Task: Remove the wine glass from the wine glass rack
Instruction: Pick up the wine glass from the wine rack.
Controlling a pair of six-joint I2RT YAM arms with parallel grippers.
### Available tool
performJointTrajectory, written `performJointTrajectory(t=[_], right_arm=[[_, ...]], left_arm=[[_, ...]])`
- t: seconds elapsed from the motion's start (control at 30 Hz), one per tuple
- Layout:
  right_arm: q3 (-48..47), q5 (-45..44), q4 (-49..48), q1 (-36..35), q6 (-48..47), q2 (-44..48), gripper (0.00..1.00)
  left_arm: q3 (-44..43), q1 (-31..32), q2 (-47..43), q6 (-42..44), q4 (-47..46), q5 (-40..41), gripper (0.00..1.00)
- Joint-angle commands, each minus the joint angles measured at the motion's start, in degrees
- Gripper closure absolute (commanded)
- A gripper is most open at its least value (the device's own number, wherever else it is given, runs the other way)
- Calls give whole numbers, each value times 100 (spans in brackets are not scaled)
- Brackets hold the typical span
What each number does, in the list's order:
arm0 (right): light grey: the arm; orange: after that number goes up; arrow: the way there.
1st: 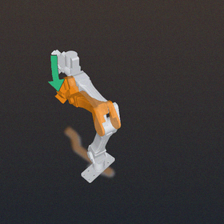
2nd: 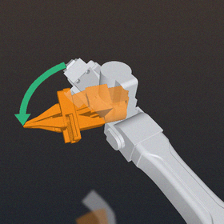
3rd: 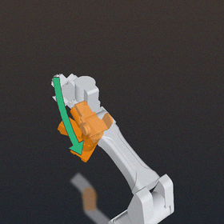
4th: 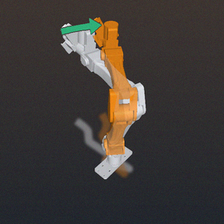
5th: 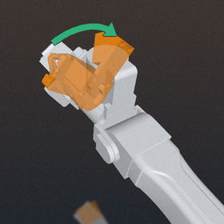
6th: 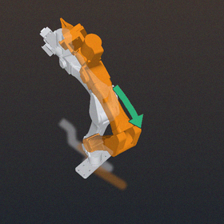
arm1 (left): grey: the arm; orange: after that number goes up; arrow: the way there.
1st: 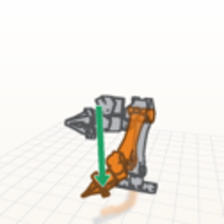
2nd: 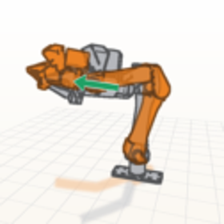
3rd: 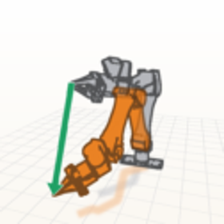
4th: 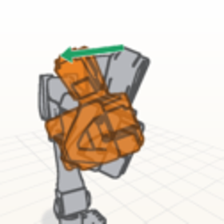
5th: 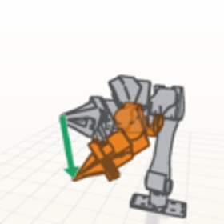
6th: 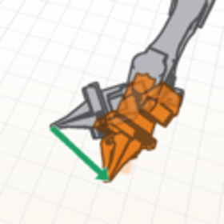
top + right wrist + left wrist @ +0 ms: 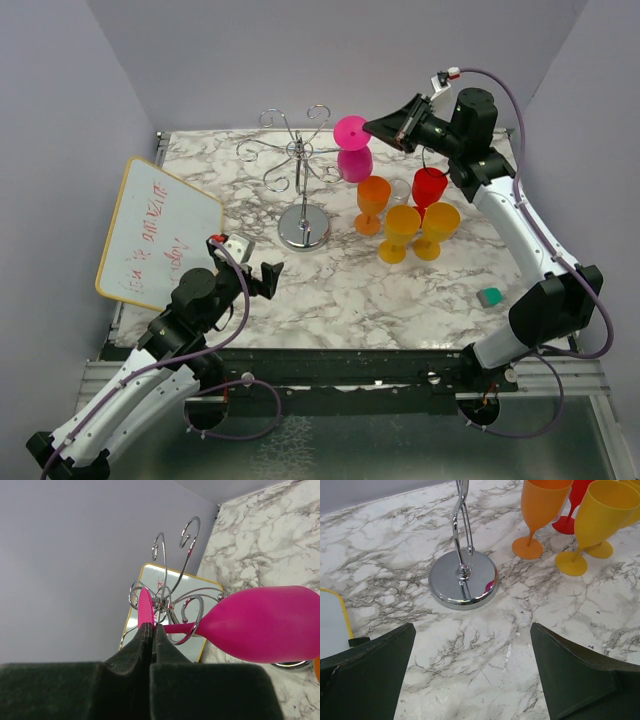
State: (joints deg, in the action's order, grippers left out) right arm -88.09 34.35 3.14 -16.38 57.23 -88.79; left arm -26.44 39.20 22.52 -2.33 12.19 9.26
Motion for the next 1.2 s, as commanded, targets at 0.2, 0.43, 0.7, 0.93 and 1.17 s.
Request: performJointTrajectory(t=[0.2, 0.43, 0.7, 0.93, 1.17], right_arm=[[-342, 677, 258, 16, -274, -115, 99], [-528, 881, 370, -129, -353, -304, 99], [-929, 786, 414, -332, -390, -663, 99], [-1164, 85, 378, -376, -376, -919, 99], [-1271, -323, 193, -375, -462, -1034, 99]], left_arm=[[-103, -50, 81, 31, 12, -19, 1], [-102, -79, 159, 31, 3, -53, 1], [-109, -107, 218, 31, -9, -106, 1], [-105, -126, 195, 27, -14, -104, 1], [-75, -133, 130, 22, -14, -64, 1]])
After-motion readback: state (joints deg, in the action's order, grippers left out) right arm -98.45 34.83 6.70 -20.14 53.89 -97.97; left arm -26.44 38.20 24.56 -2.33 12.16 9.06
